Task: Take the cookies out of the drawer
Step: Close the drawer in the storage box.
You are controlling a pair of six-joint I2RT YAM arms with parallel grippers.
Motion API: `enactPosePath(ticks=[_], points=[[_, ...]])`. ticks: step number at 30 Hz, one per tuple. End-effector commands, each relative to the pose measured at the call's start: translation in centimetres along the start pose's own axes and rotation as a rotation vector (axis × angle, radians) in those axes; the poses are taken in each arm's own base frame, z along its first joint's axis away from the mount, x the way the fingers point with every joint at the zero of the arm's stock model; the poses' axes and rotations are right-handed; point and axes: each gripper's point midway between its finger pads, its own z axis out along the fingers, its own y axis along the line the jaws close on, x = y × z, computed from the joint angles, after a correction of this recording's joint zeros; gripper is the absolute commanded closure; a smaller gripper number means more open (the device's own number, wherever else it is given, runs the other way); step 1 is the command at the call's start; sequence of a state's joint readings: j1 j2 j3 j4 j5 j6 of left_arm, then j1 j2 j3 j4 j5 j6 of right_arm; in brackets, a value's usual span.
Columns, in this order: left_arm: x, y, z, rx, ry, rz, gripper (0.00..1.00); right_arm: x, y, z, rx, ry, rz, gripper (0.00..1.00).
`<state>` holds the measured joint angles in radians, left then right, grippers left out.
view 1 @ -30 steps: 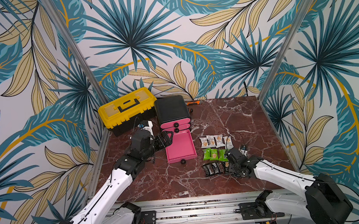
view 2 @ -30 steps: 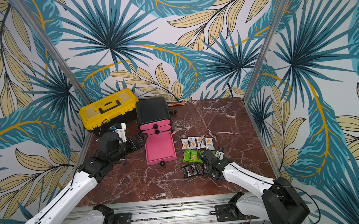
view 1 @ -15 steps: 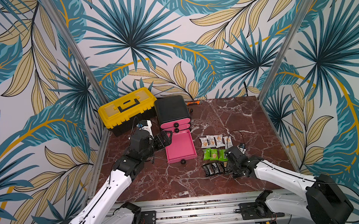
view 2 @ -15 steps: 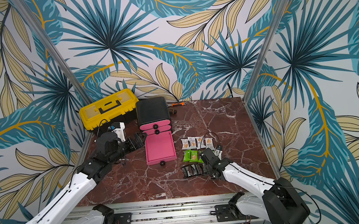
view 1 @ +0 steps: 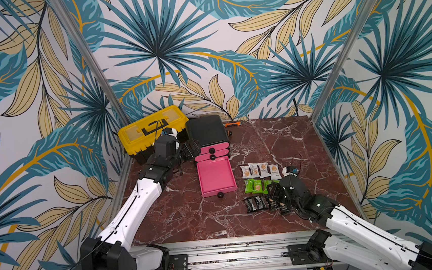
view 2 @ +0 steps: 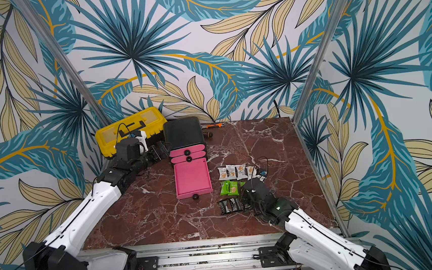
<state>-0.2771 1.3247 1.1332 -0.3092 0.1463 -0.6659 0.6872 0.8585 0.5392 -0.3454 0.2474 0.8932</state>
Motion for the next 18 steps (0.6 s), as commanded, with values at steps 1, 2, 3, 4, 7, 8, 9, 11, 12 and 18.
enactPosePath(ticks=[1,2,3,4,7,8,9,11,12,18], points=[[-1.2,-1.1,1.7,0.030,0.013,0.037,0.00,1.3,3.6,0.9,-0.129,0.012,0.041,0.62],[-1.2,-0.9,2.3,0.025,0.018,0.034,0.00,1.8,4.4,1.2,-0.150,0.022,0.042,0.63],[-1.1,-0.6,3.0,0.018,0.025,0.030,0.00,2.6,5.6,1.6,-0.184,0.039,0.034,0.66],[-1.0,-0.3,3.7,0.009,0.031,0.028,0.00,3.4,6.6,1.9,-0.212,0.056,0.027,0.68],[-0.7,0.6,4.9,-0.018,0.048,0.019,0.00,5.0,8.7,3.3,-0.238,0.101,0.003,0.74],[-0.7,0.9,5.1,-0.025,0.050,0.016,0.00,5.6,9.4,3.8,-0.243,0.115,-0.009,0.76],[-0.5,1.2,5.3,-0.032,0.054,0.014,0.00,6.2,10.2,4.3,-0.253,0.134,-0.025,0.77],[-0.3,1.8,5.7,-0.046,0.063,0.007,0.00,7.2,11.0,5.4,-0.240,0.163,-0.043,0.81],[-0.1,1.9,5.8,-0.047,0.067,0.007,0.00,7.5,11.0,6.0,-0.226,0.171,-0.037,0.84],[0.8,2.8,6.6,-0.059,0.100,0.015,0.00,9.3,11.5,9.3,-0.217,0.191,-0.015,0.88]])
